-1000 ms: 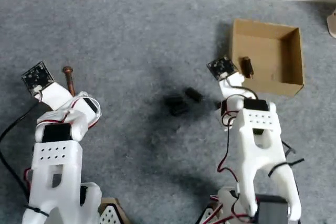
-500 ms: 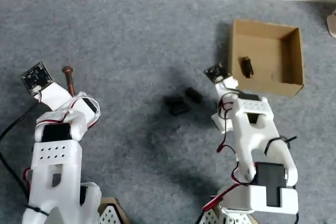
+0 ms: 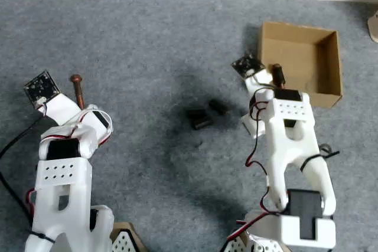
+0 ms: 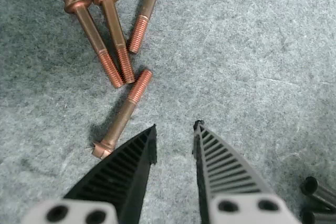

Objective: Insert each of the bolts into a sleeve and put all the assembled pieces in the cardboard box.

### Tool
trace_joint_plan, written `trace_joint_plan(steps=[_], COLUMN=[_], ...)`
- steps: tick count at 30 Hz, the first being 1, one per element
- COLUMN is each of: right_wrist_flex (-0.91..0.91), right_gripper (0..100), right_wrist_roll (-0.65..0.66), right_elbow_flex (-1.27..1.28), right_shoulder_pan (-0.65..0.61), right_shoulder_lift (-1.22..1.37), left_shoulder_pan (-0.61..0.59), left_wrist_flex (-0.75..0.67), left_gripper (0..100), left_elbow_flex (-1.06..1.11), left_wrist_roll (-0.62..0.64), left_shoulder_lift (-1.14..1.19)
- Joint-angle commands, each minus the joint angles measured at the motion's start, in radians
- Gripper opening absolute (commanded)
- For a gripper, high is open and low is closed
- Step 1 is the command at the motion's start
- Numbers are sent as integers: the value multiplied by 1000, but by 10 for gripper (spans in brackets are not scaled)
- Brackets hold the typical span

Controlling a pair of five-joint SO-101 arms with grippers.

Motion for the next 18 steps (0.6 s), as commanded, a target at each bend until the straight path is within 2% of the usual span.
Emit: trace_joint_plan(steps=[1,11,15,16,18], right_wrist_flex=[-48,-170,-174,-174,-173], right_gripper=[146,146,140,124,19], right_wrist_roll=[23,54,57,57,44], right_elbow_flex=[-51,-53,-53,-51,-51], right_shoulder_pan=[-21,-28,-27,-27,-27], right_shoulder_lift=[28,166,217,231,259], left_shoulder_pan=[-7,-10,-50,-54,-58], left_wrist_flex=[3,5,5,6,6], left_gripper=[130,130,130,130,130], left_elbow_flex=[-64,-59,-62,-62,-62], left_wrist_roll=[9,9,9,8,8], left_shoulder_lift=[-1,-1,-1,-1,1])
